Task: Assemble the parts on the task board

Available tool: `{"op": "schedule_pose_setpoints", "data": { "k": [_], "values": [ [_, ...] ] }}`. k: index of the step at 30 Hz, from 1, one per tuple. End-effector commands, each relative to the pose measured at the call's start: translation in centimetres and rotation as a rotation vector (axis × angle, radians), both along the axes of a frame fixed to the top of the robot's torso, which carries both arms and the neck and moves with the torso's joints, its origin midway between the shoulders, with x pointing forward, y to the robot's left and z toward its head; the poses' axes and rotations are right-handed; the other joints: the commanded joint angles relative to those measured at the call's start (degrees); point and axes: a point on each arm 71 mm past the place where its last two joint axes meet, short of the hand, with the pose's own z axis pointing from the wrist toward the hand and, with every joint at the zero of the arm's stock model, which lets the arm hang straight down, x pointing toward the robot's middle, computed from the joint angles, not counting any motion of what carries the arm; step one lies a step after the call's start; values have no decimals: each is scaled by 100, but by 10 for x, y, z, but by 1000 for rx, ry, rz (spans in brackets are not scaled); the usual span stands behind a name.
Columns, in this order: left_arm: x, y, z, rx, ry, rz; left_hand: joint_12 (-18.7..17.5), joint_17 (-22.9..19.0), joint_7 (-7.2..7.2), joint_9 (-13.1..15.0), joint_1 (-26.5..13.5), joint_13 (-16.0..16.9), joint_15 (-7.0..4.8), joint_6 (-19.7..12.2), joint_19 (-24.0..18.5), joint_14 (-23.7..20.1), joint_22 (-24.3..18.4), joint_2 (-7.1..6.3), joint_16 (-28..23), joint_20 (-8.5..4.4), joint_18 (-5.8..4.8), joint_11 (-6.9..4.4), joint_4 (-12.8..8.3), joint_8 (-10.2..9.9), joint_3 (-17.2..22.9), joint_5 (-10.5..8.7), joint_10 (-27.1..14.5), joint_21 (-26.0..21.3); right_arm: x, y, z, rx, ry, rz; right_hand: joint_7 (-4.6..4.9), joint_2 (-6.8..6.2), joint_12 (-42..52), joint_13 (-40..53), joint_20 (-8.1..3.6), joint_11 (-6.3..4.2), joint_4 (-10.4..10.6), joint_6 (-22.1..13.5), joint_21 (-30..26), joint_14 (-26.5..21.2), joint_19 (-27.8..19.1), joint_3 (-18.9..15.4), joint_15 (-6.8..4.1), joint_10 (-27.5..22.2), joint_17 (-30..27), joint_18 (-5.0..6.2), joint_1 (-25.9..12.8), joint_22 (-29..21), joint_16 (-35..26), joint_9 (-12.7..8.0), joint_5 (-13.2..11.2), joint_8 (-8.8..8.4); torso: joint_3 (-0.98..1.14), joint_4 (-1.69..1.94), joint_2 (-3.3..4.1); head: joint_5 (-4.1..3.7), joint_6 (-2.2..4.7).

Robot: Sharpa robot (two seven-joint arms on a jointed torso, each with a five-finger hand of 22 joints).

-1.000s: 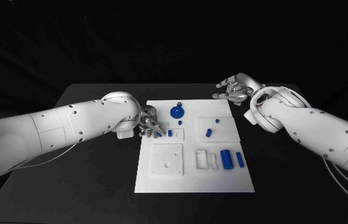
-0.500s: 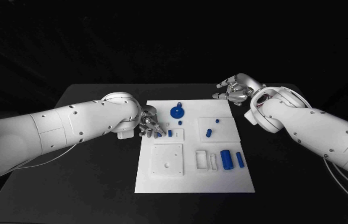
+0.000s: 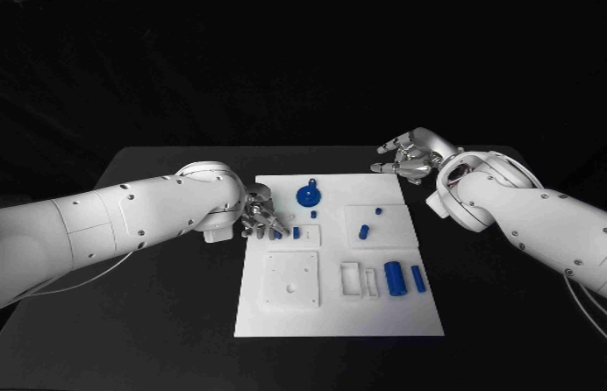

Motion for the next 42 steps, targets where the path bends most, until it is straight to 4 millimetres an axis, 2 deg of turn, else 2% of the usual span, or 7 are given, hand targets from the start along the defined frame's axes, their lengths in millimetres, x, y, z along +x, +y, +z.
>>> {"op": "schedule_pose_setpoints", "data": {
  "k": [1, 14, 16, 18, 22, 26, 42],
  "values": [
    [0, 1, -1, 7, -2, 11, -22, -7, 6, -7, 11, -5, -21, 25, -4, -12, 102, -60, -24, -47, -90, 4, 29, -28, -4, -23, 288, -29, 0, 1, 0, -2, 1, 13, -15, -1, -26, -8, -8, -4, 28, -44, -21, -1, 42, -6, -8, -51, -4, 79, -75, 542, -27, -7, 28, -37, -1, -1, -1, -2, -3],
    [0, 1, -2, 16, 11, 7, -12, 8, 0, -18, 79, -3, -23, 55, 1, -11, 103, -282, -19, -51, -101, 3, 302, -26, -1, -186, 287, -47, -1, 1, -4, -1, 9, 13, -15, -1, -26, -8, -8, -4, 28, -44, -21, -1, 42, -6, -8, -51, -4, 79, -75, 542, -27, -7, 28, -37, -1, 1, 0, -6, -13],
    [0, 1, -2, 17, 11, 8, -14, 7, 0, -15, 70, -4, -22, 61, 3, -11, 104, -294, -20, -52, -101, 3, 326, -23, -7, -286, 286, -46, -1, 1, -4, -1, 10, 13, -15, -1, -26, -8, -8, -4, 28, -44, -21, -1, 42, -6, -8, -51, -4, 79, -75, 542, -27, -7, 28, -37, 1, 1, 0, -8, -14],
    [0, 1, -2, 17, 11, 9, -14, 5, 1, -10, 49, -4, -21, 73, 3, -13, 104, -319, -22, -50, -99, 4, 374, -18, -16, -518, 286, -46, -1, 1, -4, -1, 10, 13, -15, -1, -26, -8, -8, -4, 28, -44, -21, -1, 42, -6, -8, -51, -4, 79, -75, 542, -27, -7, 28, -37, -1, 0, -1, -10, -12],
    [0, 2, -2, 22, 8, 18, -14, -1, 2, 8, 43, -1, -20, 112, 2, -13, 104, -585, -27, -49, -98, 10, 743, -15, 128, -766, 287, -46, -1, 1, -4, -1, 10, 12, -15, -1, -26, -8, -8, -4, 28, -44, -21, -1, 42, -6, -8, -51, -4, 79, -75, 542, -27, -7, 28, -37, -2, 2, 0, -8, -14],
    [1, 4, -2, 29, 1, 30, -28, -10, 12, 23, 51, -2, -25, 128, 0, -19, 104, -798, -38, -58, -103, 15, 1020, -21, 181, -779, 287, -45, -1, 0, -5, -1, 12, 12, -14, 5, -33, -15, -6, -4, 41, -57, -41, -5, 38, -18, -7, -58, -12, 80, -61, 538, -37, -8, 33, -37, -3, 2, -2, -11, -9],
    [3, 5, -1, 23, -14, 53, -34, -11, 22, 52, 3, 14, -29, 146, 7, -19, 104, -958, -46, -72, -110, 18, 1411, -22, 178, -866, 286, -48, -1, 1, -6, -1, 13, 13, -14, 5, -33, -15, -6, -4, 41, -57, -41, -5, 38, -18, -7, -58, -12, 80, -61, 538, -37, -8, 33, -37, -4, 1, 1, -11, -7]
  ]
}}
